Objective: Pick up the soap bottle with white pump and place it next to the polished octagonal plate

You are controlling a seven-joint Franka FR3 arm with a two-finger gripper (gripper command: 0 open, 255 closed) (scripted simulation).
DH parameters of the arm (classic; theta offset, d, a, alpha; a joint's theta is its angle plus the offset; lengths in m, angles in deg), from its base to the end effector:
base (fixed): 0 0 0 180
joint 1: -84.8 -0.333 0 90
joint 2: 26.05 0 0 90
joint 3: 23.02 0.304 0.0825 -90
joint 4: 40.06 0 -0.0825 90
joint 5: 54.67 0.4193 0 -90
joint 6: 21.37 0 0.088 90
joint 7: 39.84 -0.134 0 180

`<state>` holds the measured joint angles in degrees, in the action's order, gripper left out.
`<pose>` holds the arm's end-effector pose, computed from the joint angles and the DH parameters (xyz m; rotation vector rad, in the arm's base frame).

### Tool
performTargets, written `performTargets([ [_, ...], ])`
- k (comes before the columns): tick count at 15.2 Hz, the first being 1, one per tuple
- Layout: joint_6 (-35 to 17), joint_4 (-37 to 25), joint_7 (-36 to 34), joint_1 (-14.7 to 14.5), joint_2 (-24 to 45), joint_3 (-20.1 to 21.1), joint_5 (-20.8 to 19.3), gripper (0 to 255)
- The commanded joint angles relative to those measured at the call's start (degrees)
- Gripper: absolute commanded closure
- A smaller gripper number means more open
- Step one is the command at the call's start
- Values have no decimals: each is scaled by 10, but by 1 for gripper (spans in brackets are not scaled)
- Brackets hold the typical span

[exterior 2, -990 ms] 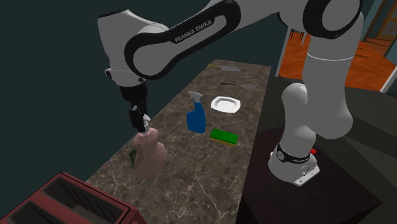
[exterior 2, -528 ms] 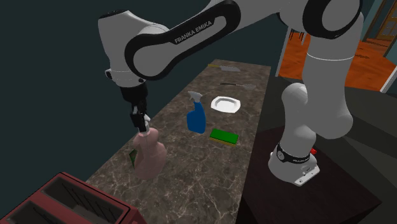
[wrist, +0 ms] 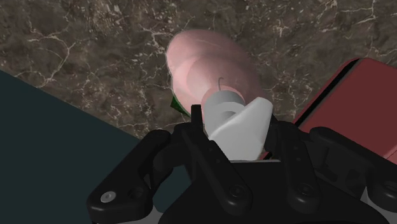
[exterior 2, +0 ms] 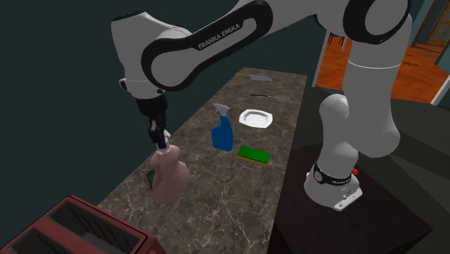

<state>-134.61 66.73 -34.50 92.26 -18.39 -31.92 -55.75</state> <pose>0.5981 -0.1752 0.3900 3.0947 -0.2848 -0.0410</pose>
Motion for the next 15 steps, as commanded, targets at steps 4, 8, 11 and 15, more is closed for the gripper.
performTargets([
  [4, 22, -16, 0, 0, -6, 0, -1, 255],
  [8, 51, -40, 0, 0, -11, 0, -1, 255],
  [11, 73, -59, 1, -1, -14, 0, -2, 255],
  [15, 104, -87, 1, -1, -17, 0, -2, 255],
])
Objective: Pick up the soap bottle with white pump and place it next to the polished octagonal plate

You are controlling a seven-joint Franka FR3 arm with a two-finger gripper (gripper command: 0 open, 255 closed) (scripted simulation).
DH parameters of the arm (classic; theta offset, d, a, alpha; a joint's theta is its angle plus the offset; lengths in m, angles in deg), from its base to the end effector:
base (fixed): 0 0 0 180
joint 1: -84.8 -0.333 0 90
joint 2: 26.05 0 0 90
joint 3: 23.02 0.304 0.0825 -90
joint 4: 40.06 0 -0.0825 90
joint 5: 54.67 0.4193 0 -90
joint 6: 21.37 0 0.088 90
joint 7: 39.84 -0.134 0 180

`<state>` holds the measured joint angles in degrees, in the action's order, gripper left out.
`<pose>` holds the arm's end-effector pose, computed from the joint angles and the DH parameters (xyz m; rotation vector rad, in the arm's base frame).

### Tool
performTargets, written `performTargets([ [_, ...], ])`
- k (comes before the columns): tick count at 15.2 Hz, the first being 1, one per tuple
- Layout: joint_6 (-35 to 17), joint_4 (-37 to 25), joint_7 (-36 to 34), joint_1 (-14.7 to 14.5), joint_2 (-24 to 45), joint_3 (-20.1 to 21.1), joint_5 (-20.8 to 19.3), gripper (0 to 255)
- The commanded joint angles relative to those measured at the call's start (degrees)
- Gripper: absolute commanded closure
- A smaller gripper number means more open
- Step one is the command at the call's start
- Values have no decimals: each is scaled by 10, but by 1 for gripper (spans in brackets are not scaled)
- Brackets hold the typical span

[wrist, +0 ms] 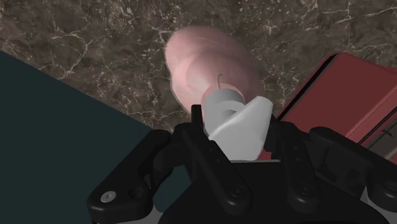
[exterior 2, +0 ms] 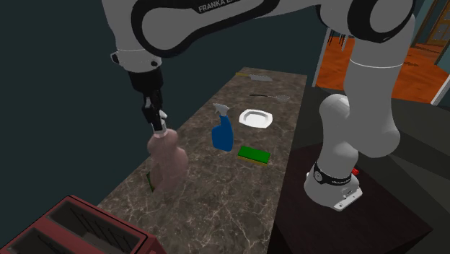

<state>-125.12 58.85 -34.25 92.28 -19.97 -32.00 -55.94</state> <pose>0.6000 -0.1770 0.4628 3.0948 -0.2848 -0.0424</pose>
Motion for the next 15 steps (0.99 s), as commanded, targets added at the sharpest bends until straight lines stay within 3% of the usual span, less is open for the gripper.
performTargets([
  [1, 16, -16, -1, -1, -1, 1, 0, 255],
  [4, 34, -33, 0, -1, -1, 0, 0, 255],
  [15, 10, 65, 127, 66, -82, -64, -17, 255],
])
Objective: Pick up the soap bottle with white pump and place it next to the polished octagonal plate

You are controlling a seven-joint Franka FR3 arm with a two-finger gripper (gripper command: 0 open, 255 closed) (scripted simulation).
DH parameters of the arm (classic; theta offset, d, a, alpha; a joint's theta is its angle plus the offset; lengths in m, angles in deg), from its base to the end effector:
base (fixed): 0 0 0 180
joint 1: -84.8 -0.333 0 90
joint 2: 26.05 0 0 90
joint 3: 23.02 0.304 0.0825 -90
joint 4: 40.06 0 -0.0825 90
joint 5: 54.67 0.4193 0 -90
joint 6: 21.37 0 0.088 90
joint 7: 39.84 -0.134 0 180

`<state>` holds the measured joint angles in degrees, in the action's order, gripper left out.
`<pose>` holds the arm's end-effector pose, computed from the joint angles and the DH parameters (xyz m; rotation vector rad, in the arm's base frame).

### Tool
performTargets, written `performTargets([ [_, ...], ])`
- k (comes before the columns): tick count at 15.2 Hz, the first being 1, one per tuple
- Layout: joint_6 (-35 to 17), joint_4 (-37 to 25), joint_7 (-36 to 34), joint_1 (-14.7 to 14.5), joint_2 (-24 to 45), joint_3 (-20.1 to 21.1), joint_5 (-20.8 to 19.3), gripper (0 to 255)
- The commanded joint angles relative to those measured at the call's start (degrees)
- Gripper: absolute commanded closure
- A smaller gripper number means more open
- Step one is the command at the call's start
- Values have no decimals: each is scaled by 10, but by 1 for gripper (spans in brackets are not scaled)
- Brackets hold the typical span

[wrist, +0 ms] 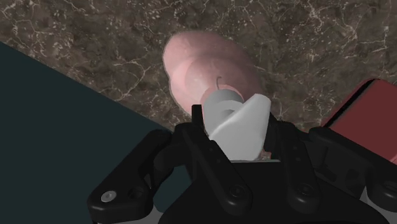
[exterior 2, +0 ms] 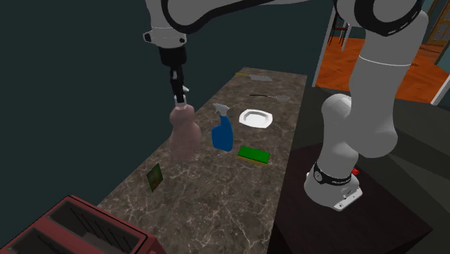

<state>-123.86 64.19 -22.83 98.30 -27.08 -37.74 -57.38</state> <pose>0.5175 -0.2845 0.4875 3.0948 -0.2872 -0.0439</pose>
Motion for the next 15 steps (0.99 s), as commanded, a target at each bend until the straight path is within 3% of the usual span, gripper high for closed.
performTargets([
  [1, -4, 17, 25, 12, -15, -13, -5, 255],
  [15, -13, 13, 215, 101, -13, -115, -8, 255],
])
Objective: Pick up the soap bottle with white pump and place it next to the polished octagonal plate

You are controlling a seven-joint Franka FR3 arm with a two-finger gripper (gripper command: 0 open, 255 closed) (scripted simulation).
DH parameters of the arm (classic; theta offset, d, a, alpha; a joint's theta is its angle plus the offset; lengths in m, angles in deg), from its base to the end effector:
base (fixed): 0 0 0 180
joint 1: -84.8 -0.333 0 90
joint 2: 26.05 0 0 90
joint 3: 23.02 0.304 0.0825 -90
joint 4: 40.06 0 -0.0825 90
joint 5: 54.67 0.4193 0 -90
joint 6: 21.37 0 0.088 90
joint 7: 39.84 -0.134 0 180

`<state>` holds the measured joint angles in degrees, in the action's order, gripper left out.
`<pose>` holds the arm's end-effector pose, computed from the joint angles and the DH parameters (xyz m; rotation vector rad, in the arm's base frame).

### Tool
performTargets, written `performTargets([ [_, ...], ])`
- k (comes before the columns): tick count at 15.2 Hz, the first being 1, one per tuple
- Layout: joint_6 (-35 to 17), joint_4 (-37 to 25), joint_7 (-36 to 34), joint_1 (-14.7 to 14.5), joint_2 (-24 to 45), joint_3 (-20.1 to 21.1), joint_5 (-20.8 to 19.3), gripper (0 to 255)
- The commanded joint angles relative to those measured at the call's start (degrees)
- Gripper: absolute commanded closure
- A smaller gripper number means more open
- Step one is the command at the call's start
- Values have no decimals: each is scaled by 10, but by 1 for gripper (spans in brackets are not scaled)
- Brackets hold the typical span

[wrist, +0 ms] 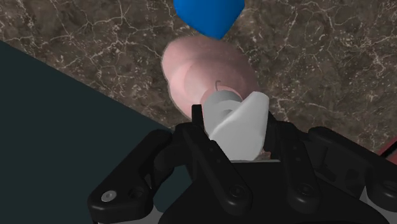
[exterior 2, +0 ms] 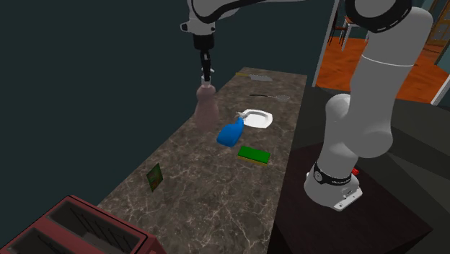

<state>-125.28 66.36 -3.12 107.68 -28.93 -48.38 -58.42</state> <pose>0.3812 -0.4422 0.4866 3.0958 -0.2870 -0.0421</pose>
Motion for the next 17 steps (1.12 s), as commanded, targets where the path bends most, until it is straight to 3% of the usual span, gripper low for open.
performTargets([
  [1, 2, -14, 33, 14, 11, -17, 4, 255],
  [9, 9, -82, 161, 76, 76, -75, 40, 255],
  [17, -52, -26, 161, 77, 81, -74, 43, 255],
])
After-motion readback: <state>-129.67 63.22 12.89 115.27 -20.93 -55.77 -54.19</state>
